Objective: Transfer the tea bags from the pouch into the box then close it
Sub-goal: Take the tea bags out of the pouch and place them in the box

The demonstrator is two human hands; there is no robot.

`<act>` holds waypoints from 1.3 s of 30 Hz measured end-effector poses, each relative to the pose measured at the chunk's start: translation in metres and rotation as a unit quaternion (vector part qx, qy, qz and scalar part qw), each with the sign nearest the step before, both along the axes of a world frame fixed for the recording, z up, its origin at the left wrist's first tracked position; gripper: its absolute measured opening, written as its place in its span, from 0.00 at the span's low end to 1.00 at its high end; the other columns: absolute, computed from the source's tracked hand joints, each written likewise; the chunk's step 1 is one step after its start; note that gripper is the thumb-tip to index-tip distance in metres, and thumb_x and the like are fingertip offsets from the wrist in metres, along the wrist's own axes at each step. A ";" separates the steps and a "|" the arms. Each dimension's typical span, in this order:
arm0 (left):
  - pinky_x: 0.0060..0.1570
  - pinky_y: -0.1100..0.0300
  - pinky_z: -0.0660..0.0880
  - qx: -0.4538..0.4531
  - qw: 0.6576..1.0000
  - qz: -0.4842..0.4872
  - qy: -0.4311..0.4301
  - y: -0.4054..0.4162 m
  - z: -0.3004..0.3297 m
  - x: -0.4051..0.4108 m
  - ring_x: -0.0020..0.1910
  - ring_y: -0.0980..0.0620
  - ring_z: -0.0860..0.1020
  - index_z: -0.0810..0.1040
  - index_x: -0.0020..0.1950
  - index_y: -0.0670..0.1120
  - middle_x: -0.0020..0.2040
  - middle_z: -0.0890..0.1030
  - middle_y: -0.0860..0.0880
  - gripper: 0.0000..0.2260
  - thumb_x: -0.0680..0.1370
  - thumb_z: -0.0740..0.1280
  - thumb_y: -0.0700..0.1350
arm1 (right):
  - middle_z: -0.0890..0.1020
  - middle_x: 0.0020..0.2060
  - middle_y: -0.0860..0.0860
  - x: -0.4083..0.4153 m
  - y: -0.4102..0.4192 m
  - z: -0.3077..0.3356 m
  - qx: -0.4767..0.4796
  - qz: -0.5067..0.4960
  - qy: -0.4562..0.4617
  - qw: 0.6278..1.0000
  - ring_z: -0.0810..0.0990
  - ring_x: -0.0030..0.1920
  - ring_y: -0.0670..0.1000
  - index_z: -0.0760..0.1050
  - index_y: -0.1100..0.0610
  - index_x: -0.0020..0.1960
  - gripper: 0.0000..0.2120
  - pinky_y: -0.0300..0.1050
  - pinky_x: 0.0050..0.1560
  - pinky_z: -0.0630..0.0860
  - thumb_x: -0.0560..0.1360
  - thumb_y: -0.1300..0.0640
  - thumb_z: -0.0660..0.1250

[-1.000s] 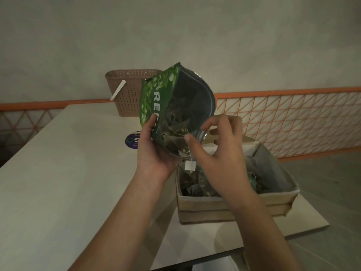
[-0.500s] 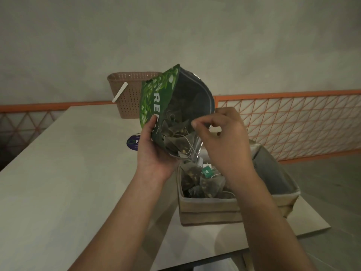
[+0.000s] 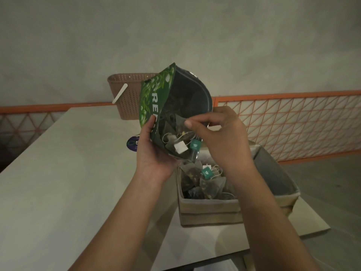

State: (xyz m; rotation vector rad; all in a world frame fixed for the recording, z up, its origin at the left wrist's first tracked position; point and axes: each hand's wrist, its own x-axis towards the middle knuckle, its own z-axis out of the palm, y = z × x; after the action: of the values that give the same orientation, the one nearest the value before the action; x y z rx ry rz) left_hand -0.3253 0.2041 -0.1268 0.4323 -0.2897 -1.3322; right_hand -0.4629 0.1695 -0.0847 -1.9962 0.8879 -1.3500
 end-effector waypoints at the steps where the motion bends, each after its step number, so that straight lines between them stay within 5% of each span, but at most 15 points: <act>1: 0.70 0.47 0.72 -0.001 1.000 -0.006 -0.001 0.000 0.000 0.000 0.72 0.42 0.75 0.75 0.75 0.45 0.71 0.78 0.41 0.27 0.81 0.60 0.60 | 0.77 0.48 0.45 0.000 0.000 0.001 -0.009 -0.008 -0.012 1.000 0.76 0.50 0.44 0.85 0.48 0.46 0.04 0.32 0.47 0.71 0.71 0.51 0.75; 6: 0.61 0.48 0.77 -0.004 1.000 -0.014 -0.009 0.000 -0.002 -0.003 0.66 0.42 0.78 0.77 0.73 0.47 0.69 0.80 0.42 0.26 0.81 0.60 0.60 | 0.72 0.48 0.45 -0.003 -0.002 0.001 -0.065 -0.051 -0.085 0.993 0.73 0.50 0.46 0.83 0.46 0.48 0.05 0.36 0.47 0.73 0.73 0.53 0.74; 10: 0.66 0.47 0.74 0.004 1.000 -0.005 0.011 -0.001 -0.003 -0.006 0.71 0.42 0.75 0.77 0.73 0.45 0.69 0.79 0.40 0.26 0.81 0.61 0.59 | 0.70 0.48 0.49 -0.004 -0.007 -0.005 -0.050 -0.045 0.101 0.993 0.72 0.45 0.45 0.83 0.46 0.55 0.10 0.28 0.42 0.69 0.73 0.51 0.73; 14: 0.72 0.47 0.69 0.003 1.000 -0.004 -0.002 -0.002 -0.004 -0.003 0.73 0.41 0.73 0.75 0.74 0.45 0.71 0.77 0.40 0.27 0.80 0.62 0.59 | 0.69 0.53 0.49 -0.005 0.000 -0.012 -0.071 -0.069 0.203 0.974 0.74 0.54 0.51 0.76 0.45 0.63 0.23 0.44 0.51 0.78 0.70 0.44 0.74; 18: 0.69 0.46 0.72 0.007 1.000 -0.003 -0.011 -0.003 -0.005 -0.003 0.71 0.40 0.76 0.75 0.74 0.44 0.70 0.79 0.39 0.27 0.80 0.61 0.59 | 0.66 0.51 0.48 -0.007 0.003 -0.010 -0.080 -0.077 0.261 0.959 0.72 0.56 0.51 0.80 0.46 0.56 0.15 0.42 0.48 0.73 0.71 0.43 0.73; 21: 0.62 0.48 0.78 0.004 1.000 -0.004 -0.008 -0.001 -0.005 -0.004 0.64 0.40 0.81 0.77 0.72 0.44 0.67 0.81 0.38 0.26 0.81 0.60 0.59 | 0.69 0.50 0.49 -0.003 0.001 -0.011 -0.097 -0.057 0.157 0.981 0.75 0.53 0.53 0.81 0.49 0.46 0.05 0.47 0.45 0.78 0.72 0.50 0.74; 26: 0.75 0.44 0.64 0.013 1.000 -0.005 -0.007 -0.003 -0.010 0.001 0.75 0.41 0.71 0.74 0.75 0.47 0.74 0.75 0.41 0.27 0.80 0.62 0.60 | 0.71 0.53 0.52 -0.001 -0.002 -0.003 -0.195 -0.101 -0.020 0.975 0.73 0.52 0.51 0.82 0.52 0.50 0.05 0.40 0.43 0.74 0.75 0.58 0.71; 31: 0.74 0.45 0.67 0.001 1.000 -0.003 0.010 -0.003 -0.011 0.002 0.73 0.42 0.73 0.76 0.74 0.48 0.72 0.77 0.42 0.26 0.79 0.63 0.59 | 0.74 0.54 0.53 -0.004 -0.002 -0.006 -0.201 -0.075 -0.013 0.977 0.75 0.45 0.50 0.79 0.56 0.52 0.04 0.44 0.39 0.77 0.78 0.58 0.67; 39: 0.68 0.45 0.72 0.000 1.000 0.006 0.023 -0.002 -0.006 -0.001 0.72 0.41 0.74 0.78 0.72 0.49 0.71 0.78 0.42 0.27 0.75 0.66 0.57 | 0.74 0.44 0.49 -0.032 0.006 -0.014 -0.146 -0.094 -0.058 0.983 0.72 0.39 0.44 0.75 0.56 0.50 0.09 0.30 0.38 0.68 0.73 0.67 0.68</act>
State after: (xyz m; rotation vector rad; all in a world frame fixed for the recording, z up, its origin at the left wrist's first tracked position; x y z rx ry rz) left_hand -0.3268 0.2022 -0.1325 0.4020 -0.2486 -1.3277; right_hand -0.4952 0.1756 -0.0991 -2.0612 0.8833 -1.7715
